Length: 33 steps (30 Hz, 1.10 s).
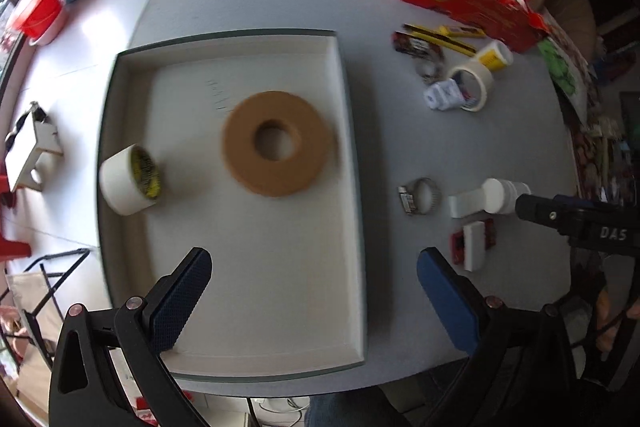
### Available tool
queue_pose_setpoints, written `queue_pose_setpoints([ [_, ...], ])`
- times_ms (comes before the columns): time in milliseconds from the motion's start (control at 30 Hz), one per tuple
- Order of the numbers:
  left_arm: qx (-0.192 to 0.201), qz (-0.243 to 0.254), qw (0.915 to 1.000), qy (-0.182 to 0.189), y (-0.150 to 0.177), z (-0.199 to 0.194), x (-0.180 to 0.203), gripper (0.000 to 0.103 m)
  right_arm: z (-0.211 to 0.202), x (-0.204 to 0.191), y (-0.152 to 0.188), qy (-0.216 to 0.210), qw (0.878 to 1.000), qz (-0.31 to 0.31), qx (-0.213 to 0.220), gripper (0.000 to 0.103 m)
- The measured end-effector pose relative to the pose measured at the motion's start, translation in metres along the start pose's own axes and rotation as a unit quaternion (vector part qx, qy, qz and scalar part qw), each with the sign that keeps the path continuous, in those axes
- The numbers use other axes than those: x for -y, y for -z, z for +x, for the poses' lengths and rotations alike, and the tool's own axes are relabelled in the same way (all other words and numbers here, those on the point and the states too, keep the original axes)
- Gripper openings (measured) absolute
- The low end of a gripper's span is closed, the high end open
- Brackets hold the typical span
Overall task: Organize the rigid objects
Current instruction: 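Grasp the white plastic bottle across its body with the right tool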
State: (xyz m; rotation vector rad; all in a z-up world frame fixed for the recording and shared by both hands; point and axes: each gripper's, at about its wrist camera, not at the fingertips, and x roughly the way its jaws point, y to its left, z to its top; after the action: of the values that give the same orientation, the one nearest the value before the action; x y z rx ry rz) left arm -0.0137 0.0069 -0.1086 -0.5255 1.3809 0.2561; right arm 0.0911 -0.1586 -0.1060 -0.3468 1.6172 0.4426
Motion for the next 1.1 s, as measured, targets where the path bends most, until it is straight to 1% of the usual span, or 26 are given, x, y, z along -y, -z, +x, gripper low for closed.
queue_pose_setpoints([
  [100,-0.010,0.032,0.9993,0.015,-0.010,0.014,0.042,0.103,0.008,0.058,0.023,-0.002,0.997,0.077,-0.025,0.102],
  [167,-0.020,0.032,0.9991,0.020,-0.017,0.028,0.063,0.103,0.010,0.080,0.035,-0.011,0.993,0.110,-0.030,0.102],
  [233,-0.032,0.022,0.9990,0.020,-0.025,0.045,0.079,0.103,0.009,0.094,0.044,-0.017,0.992,0.123,-0.029,0.102],
  [333,-0.036,0.006,0.9993,0.009,-0.033,0.067,0.097,0.103,0.007,0.104,0.051,-0.016,0.993,0.118,-0.024,0.102],
  [467,-0.050,-0.018,0.9984,-0.019,-0.033,0.096,0.105,0.103,0.008,0.106,0.047,-0.008,0.994,0.104,-0.019,0.102],
  [533,-0.048,-0.037,0.9977,-0.032,-0.030,0.101,0.101,0.103,0.010,0.097,0.036,-0.006,0.995,0.094,-0.016,0.102],
  [633,-0.041,-0.070,0.9954,-0.052,-0.026,0.103,0.087,0.103,0.023,0.089,0.018,-0.010,0.997,0.074,-0.013,0.102],
  [667,-0.043,-0.080,0.9943,-0.055,-0.025,0.104,0.082,0.103,0.027,0.083,0.009,-0.011,0.998,0.067,-0.014,0.102],
  [733,-0.046,-0.092,0.9936,-0.047,-0.025,0.106,0.075,0.103,0.036,0.071,-0.003,-0.017,0.998,0.053,-0.016,0.102],
  [833,-0.046,-0.086,0.9937,-0.056,-0.028,0.105,0.073,0.102,0.050,0.057,-0.014,-0.022,0.999,0.037,-0.023,0.102],
  [900,-0.047,-0.101,0.9916,-0.065,-0.031,0.105,0.064,0.103,0.056,0.053,-0.018,-0.029,0.999,0.038,-0.025,0.102],
  [933,-0.048,-0.100,0.9912,-0.072,-0.033,0.105,0.060,0.103,0.060,0.052,-0.022,-0.030,0.998,0.039,-0.027,0.102],
  [967,-0.050,-0.096,0.9911,-0.077,-0.033,0.105,0.061,0.103,0.062,0.052,-0.024,-0.026,0.999,0.039,-0.028,0.102],
  [1033,-0.053,-0.079,0.9911,-0.093,-0.033,0.107,0.065,0.103,0.068,0.059,-0.028,-0.006,0.999,0.036,-0.031,0.102],
  [1100,-0.047,-0.075,0.9916,-0.093,-0.032,0.107,0.072,0.103,0.069,0.067,-0.027,0.016,0.999,0.038,-0.034,0.075],
])
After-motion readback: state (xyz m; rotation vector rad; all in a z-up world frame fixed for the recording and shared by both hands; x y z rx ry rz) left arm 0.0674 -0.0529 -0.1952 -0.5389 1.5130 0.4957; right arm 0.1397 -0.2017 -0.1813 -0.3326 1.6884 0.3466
